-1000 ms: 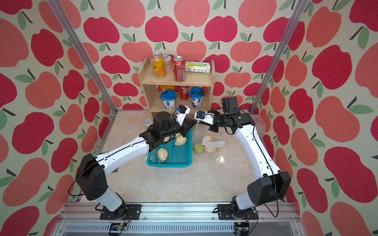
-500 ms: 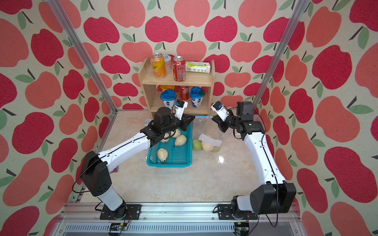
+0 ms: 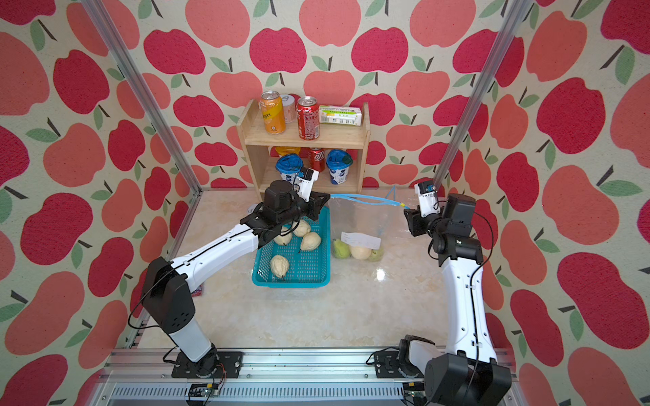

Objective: Open the zip-top bag and take out the pear
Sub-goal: Unzip the zipper on the zipper food storage bag.

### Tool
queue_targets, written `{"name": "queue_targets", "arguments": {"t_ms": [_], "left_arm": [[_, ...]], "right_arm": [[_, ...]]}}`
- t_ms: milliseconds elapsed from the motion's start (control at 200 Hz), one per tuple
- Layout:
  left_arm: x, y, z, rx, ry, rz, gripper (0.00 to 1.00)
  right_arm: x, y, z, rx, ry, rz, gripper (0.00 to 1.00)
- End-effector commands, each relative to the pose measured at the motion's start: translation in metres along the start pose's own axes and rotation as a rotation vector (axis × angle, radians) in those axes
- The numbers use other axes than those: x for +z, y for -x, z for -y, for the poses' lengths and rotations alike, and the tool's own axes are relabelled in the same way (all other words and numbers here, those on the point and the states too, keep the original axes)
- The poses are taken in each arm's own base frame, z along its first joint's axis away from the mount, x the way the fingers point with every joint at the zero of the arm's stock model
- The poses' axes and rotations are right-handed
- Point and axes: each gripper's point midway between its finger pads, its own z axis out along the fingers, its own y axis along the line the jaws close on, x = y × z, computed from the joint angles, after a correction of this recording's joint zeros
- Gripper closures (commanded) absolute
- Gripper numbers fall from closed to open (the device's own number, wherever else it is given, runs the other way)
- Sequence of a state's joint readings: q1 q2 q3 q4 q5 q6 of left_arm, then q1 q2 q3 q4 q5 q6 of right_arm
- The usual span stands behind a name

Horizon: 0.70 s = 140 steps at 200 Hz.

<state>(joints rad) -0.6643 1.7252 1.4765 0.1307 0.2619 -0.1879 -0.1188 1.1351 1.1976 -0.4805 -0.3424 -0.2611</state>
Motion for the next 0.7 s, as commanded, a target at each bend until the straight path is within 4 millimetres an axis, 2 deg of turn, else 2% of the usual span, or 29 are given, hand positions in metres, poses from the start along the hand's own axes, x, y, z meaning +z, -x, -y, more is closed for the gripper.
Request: {"name": "queue_targets", "arguments": {"t_ms": [0,90,210,380,545,695], "left_arm": [[0.002,0.010,0.018,0.102,-0.071,0.043,1.00],[0.002,0.006,0.031,0.146,-0.113,0.033,1.00],[-0.001,0.000,0.040,0.160,-0.146,0.026,1.00],[-0.005,-0.006,0.041,0.164,-0.145,0.018,1.00],[-0.007,-0.007,0.041,0.163,-0.147,0.014,1.00],[-0.010,-0.007,0.042,0.166,-0.149,0.015,1.00]], "right_arm": [[-0.013,0.019,-0.033,-0.068,0.100,0.063,0.27],[-0.022,0.032,-0.059,-0.084,0.205,0.103,0.17],[-0.031,0.046,-0.087,-0.092,0.333,0.097,0.14],[-0.028,0.055,-0.085,0.006,0.335,0.016,0.17],[-0.010,0.035,-0.097,-0.037,0.358,-0.099,0.19],[0.001,0.022,-0.094,-0.133,0.308,-0.117,0.21]]}}
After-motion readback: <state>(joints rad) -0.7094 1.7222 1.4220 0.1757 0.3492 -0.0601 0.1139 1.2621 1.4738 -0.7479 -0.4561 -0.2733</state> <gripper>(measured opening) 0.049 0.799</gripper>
